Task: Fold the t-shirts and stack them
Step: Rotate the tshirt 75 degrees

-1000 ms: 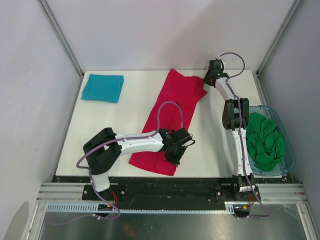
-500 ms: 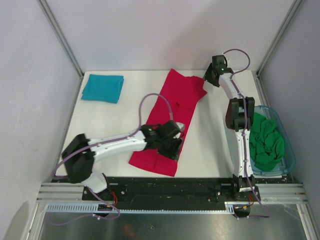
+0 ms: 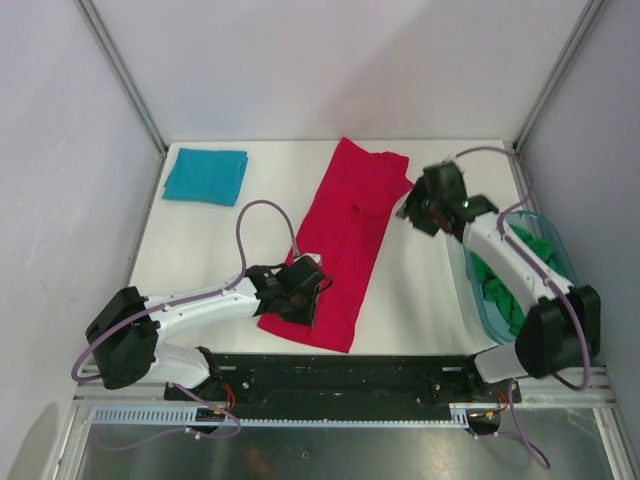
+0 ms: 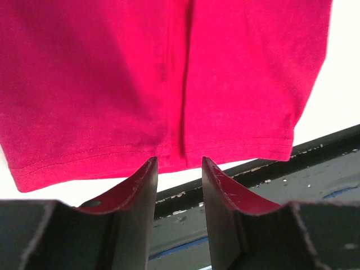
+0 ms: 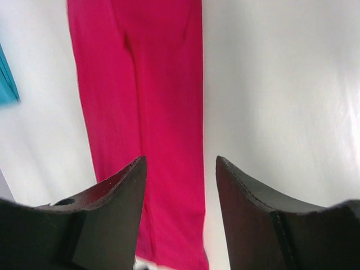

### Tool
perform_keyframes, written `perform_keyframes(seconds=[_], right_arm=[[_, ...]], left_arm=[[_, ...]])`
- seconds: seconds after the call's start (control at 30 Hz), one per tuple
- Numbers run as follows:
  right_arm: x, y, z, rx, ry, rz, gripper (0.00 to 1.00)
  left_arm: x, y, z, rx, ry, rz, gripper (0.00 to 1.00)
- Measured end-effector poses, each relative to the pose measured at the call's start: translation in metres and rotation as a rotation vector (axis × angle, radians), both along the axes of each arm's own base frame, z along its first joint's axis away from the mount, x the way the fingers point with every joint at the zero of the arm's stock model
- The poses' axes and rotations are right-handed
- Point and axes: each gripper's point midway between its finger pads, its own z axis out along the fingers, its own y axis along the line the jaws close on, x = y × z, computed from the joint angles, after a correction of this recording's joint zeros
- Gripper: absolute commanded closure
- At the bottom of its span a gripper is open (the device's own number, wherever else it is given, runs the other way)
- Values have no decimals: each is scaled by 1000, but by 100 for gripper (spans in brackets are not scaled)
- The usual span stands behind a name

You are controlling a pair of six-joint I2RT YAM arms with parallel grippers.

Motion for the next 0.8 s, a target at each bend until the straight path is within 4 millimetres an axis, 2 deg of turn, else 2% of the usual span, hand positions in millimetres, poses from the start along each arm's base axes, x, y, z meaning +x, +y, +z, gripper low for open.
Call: perform_keyframes(seconds=[0.17, 0.3, 0.57, 0.8], right_arm=[[-92, 42, -34, 20, 97, 104, 44], [-140, 57, -41, 34, 120, 140, 44], [-188, 85, -51, 40, 137, 187, 44], [-210, 94, -64, 28, 165, 195, 44]], left_arm=[[-4, 5, -8, 8, 9, 8, 61], [-9, 2, -9, -4, 11, -9, 63], [-20, -11, -13, -22, 27, -59, 65], [-22, -15, -25, -6, 52, -69, 71]])
